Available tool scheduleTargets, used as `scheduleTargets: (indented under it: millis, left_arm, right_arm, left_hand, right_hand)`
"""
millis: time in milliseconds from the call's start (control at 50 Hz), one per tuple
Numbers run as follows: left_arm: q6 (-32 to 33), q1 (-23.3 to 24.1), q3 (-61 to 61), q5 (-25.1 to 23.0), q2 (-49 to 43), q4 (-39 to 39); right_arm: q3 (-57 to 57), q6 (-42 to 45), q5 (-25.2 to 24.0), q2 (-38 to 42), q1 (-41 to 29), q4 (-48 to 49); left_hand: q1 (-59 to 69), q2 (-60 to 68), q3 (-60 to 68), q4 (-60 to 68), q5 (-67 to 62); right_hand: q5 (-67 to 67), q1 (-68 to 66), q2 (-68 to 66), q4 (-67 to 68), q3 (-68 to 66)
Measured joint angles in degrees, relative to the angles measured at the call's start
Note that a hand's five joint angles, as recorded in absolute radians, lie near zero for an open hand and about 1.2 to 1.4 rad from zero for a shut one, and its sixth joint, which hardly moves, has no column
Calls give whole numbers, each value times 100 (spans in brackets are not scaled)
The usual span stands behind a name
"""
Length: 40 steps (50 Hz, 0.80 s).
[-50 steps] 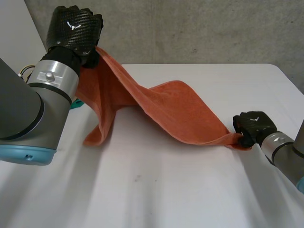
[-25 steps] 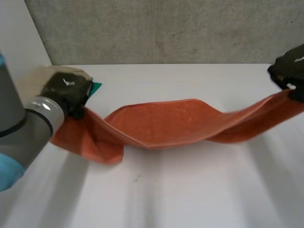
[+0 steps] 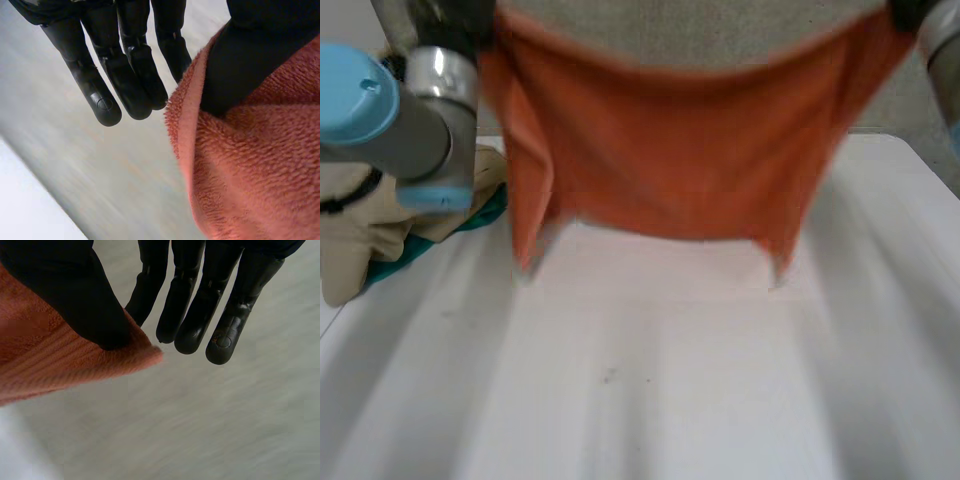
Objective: Fold the laundry.
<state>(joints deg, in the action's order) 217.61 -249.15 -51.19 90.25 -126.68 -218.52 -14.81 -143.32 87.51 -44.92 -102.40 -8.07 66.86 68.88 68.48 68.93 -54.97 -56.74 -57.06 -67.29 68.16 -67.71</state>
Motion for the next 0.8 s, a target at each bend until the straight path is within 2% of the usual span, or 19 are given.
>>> scheduleTargets:
  millis: [60,120,180,380,420,560,660,680,740,780,800]
  left_arm:
    - [50,6,8,-177,106,-1003]
    - [33,18,-141,-234,251,-1447]
    - [-66,28,-510,-212,475,-1522]
    - [-605,20,-2462,-147,948,-885]
    - [-624,20,-2622,-147,951,-819]
    - [-635,21,-3922,-155,847,-88]
    - [-626,25,-4071,-155,829,17]
    - [-595,41,-4548,-151,795,425]
    - [-591,46,-4677,-149,811,587]
    - [-593,46,-4817,-142,859,811]
    - [-597,42,-4852,-137,883,868]
  right_arm:
    - [67,-117,216,-189,-66,962]
    - [-200,-157,217,-434,-102,1475]
    - [-692,-186,83,-693,-125,1692]
    - [-3129,-237,-365,-1336,-66,1452]
    - [-3321,-234,-397,-1364,-60,1426]
    - [-5149,-35,-1120,-1426,81,909]
    - [-5395,57,-1234,-1423,132,787]
    - [-6205,533,-1500,-1415,379,330]
    - [-6490,755,-1550,-1421,510,180]
    - [-6832,1017,-1574,-1459,732,53]
    - [-6898,1058,-1573,-1479,791,38]
  left_hand:
    - [0,0,0,0,0]
    - [0,0,0,0,-1]
    - [0,0,0,0,0]
    - [0,1,0,0,-1]
    - [0,1,0,0,-1]
    - [0,2,1,0,-1]
    - [0,2,1,0,-1]
    - [0,2,1,0,-1]
    - [0,2,1,0,-1]
    - [-786,-842,-815,-851,573]
    - [-1703,-1675,-1621,-1679,1318]
  right_hand:
    - [0,0,0,0,0]
    - [-20,0,0,0,0]
    - [-52,0,0,0,0]
    - [-53,0,0,17,0]
    - [-53,0,0,24,0]
    - [-53,0,0,24,0]
    - [-53,0,0,24,0]
    - [-53,0,0,24,0]
    - [-53,0,0,24,0]
    - [-53,0,0,24,0]
    - [-53,0,0,24,0]
